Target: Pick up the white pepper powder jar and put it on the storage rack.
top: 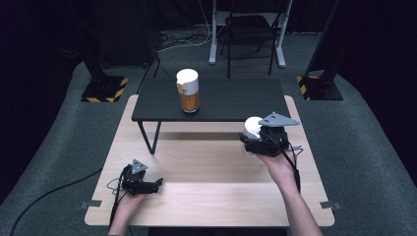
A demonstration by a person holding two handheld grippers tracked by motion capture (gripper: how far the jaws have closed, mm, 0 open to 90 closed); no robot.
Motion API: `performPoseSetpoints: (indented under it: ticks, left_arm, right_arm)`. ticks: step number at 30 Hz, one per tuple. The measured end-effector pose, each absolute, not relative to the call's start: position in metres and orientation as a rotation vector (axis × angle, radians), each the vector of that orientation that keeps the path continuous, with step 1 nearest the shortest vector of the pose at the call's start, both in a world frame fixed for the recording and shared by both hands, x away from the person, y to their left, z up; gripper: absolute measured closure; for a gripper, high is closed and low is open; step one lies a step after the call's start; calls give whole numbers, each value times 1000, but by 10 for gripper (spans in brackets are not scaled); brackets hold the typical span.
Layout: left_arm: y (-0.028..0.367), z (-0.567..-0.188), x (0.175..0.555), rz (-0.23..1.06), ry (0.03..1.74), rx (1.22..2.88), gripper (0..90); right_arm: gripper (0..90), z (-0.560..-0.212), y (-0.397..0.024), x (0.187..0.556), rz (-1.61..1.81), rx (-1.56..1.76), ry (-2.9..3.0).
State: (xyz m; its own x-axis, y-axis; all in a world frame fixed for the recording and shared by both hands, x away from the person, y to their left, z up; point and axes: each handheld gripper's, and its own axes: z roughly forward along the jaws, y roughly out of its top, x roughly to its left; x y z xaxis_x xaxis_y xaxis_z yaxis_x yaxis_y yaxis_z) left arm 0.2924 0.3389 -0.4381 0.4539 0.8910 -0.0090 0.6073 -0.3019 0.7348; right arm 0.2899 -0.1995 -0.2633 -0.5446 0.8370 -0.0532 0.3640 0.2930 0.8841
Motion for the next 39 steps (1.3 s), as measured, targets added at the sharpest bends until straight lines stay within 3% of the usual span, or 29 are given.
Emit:
performPoseSetpoints:
  ticks: [39]
  left_arm:
    - [340, -438, 293, 534, 1241, 2032, 60]
  right_arm:
    - [296, -202, -192, 322, 1215, 1070, 1952]
